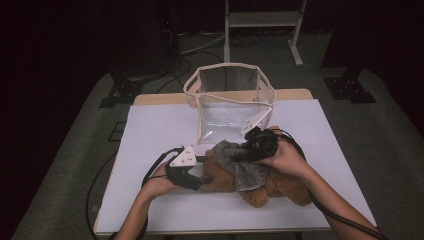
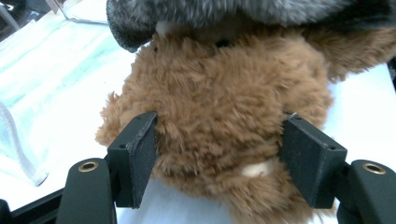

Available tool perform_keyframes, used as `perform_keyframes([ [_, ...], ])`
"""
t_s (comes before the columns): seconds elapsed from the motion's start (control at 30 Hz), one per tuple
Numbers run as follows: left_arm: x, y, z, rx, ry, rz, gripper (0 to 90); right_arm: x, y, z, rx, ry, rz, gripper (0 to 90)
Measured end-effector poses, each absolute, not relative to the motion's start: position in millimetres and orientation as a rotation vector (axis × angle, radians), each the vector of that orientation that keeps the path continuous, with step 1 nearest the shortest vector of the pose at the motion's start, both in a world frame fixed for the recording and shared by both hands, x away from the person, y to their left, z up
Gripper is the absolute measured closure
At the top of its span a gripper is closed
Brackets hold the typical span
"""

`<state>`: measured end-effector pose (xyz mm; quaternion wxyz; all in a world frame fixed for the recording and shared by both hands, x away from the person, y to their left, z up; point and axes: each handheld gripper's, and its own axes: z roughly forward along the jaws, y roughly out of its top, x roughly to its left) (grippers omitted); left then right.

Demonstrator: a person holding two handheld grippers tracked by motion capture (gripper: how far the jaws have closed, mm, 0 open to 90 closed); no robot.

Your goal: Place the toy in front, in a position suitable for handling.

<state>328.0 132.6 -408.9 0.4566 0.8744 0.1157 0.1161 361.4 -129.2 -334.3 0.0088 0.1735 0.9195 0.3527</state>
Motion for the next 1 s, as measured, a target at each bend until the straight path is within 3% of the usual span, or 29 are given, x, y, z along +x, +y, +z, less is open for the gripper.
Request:
perform_keyframes([
  [0.47,331.2,131.9,-413.7,2.126,0.31,0.28,32.2,352.1,-71.7,-339.0,0.354,2.929,1.012,75.4],
  [0.8,327.3,128.8,-414.3,2.15,0.269,0.241,32.4,359.7,-126.9,-321.6,0.51,2.852,1.067,75.5],
  [1.0,325.3,132.1,-404.2,2.135,0.24,0.23,28.6,367.3,-146.0,-334.7,0.598,2.873,1.087,75.6],
])
